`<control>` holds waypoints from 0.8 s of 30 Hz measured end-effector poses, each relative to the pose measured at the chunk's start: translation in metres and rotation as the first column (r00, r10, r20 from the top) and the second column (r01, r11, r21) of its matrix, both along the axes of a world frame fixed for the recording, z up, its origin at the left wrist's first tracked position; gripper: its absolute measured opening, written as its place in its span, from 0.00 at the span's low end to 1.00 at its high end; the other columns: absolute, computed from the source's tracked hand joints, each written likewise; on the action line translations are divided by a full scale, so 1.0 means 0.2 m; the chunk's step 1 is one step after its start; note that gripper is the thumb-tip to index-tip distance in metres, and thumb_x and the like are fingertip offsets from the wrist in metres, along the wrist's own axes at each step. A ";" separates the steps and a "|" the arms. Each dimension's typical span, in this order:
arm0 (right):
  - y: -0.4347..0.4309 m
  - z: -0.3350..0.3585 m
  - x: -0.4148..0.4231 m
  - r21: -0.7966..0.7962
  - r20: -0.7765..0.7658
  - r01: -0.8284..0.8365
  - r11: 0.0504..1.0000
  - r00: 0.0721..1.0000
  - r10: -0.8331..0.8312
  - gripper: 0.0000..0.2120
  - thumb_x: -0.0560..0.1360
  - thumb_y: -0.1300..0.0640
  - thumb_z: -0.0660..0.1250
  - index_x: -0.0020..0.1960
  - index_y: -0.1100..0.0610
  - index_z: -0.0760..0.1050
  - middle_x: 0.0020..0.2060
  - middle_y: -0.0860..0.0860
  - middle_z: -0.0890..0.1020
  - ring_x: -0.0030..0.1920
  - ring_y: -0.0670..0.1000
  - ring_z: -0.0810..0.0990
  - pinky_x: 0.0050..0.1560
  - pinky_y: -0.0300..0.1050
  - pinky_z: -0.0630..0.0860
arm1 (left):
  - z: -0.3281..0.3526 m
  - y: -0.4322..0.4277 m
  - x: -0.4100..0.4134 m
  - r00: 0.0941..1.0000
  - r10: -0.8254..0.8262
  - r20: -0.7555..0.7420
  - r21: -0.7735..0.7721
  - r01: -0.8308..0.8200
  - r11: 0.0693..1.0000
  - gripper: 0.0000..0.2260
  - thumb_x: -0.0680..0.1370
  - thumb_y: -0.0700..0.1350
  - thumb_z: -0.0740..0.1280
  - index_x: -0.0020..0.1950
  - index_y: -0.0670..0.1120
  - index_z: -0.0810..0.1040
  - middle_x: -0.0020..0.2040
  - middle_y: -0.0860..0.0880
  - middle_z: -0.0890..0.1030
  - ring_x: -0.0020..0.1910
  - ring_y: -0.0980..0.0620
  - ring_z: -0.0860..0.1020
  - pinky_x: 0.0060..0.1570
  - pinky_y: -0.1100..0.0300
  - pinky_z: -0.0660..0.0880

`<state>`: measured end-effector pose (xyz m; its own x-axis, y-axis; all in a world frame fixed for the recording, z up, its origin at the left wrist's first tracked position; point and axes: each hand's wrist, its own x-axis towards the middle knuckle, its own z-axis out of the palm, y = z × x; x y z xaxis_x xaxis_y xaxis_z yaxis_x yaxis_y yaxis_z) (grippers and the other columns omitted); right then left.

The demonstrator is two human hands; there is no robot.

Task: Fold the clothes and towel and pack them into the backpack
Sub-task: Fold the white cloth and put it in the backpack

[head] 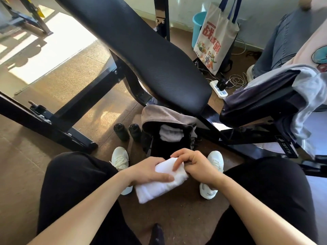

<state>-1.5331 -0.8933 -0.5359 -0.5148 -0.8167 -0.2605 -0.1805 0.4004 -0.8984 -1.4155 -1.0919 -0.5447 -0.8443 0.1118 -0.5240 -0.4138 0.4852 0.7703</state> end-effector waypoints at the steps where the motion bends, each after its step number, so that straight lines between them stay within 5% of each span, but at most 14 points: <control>1: -0.02 -0.01 -0.05 0.043 -0.035 0.028 0.999 0.999 -0.027 0.25 0.67 0.73 0.61 0.39 0.45 0.84 0.54 0.43 0.81 0.56 0.43 0.80 0.58 0.41 0.76 | -0.02 -0.02 -0.02 0.999 0.019 -0.034 -0.102 -0.022 0.994 0.16 0.70 0.68 0.73 0.47 0.60 0.75 0.45 0.57 0.80 0.47 0.56 0.79 0.46 0.61 0.74; 4: -0.09 -0.08 -0.23 0.243 -0.165 0.049 0.969 0.986 -0.008 0.17 0.73 0.66 0.64 0.50 0.48 0.84 0.48 0.42 0.83 0.52 0.46 0.82 0.52 0.39 0.75 | -0.08 -0.08 -0.08 0.995 0.062 -0.072 -0.390 -0.085 0.917 0.23 0.65 0.76 0.64 0.48 0.61 0.72 0.47 0.59 0.79 0.47 0.55 0.79 0.49 0.52 0.77; 9: -0.28 -0.23 -0.48 0.436 -0.046 -0.083 0.896 0.992 0.114 0.21 0.81 0.55 0.67 0.73 0.54 0.73 0.69 0.49 0.77 0.69 0.49 0.75 0.71 0.43 0.69 | -0.15 -0.16 -0.26 0.993 0.119 -0.025 -0.497 -0.116 0.860 0.21 0.69 0.69 0.65 0.56 0.59 0.69 0.46 0.56 0.78 0.45 0.53 0.77 0.47 0.52 0.75; 12: -0.41 -0.29 -0.63 0.425 -0.081 -0.184 0.887 0.968 0.239 0.28 0.82 0.54 0.65 0.79 0.54 0.63 0.72 0.46 0.70 0.73 0.47 0.68 0.75 0.42 0.63 | -0.22 -0.20 -0.32 0.990 0.142 0.016 -0.514 -0.113 0.850 0.21 0.70 0.67 0.65 0.57 0.57 0.68 0.46 0.55 0.78 0.46 0.50 0.78 0.47 0.51 0.75; 15: -0.52 -0.30 -0.80 0.274 -0.086 -0.072 0.959 0.991 0.099 0.30 0.81 0.52 0.65 0.80 0.56 0.61 0.75 0.51 0.70 0.74 0.50 0.70 0.76 0.52 0.65 | -0.28 -0.21 -0.38 0.990 0.141 0.004 -0.529 -0.118 0.840 0.22 0.72 0.65 0.66 0.59 0.54 0.68 0.47 0.53 0.79 0.46 0.46 0.79 0.46 0.49 0.76; 19: -0.59 -0.28 -1.03 0.253 -0.097 0.069 0.965 0.994 -0.046 0.34 0.77 0.43 0.65 0.79 0.54 0.62 0.60 0.52 0.83 0.59 0.50 0.83 0.66 0.55 0.76 | -0.37 -0.20 -0.54 0.994 0.078 -0.077 -0.590 -0.109 0.800 0.23 0.75 0.63 0.65 0.65 0.54 0.66 0.51 0.52 0.79 0.47 0.47 0.78 0.41 0.52 0.69; 24: -0.64 -0.29 -1.14 0.204 -0.049 0.084 0.975 0.996 -0.075 0.20 0.82 0.53 0.65 0.73 0.54 0.71 0.44 0.57 0.87 0.46 0.54 0.87 0.54 0.56 0.83 | -0.65 -0.18 -0.77 0.948 -0.116 -0.297 -0.731 -0.148 0.666 0.22 0.76 0.57 0.68 0.64 0.47 0.71 0.49 0.47 0.82 0.45 0.43 0.82 0.40 0.53 0.74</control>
<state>-1.7613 -1.0218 -0.5943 -0.5895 -0.7040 -0.3961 -0.1751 0.5901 -0.7881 -1.5689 -1.1289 -0.6743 -0.9648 -0.2141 -0.1529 -0.2465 0.9386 0.2413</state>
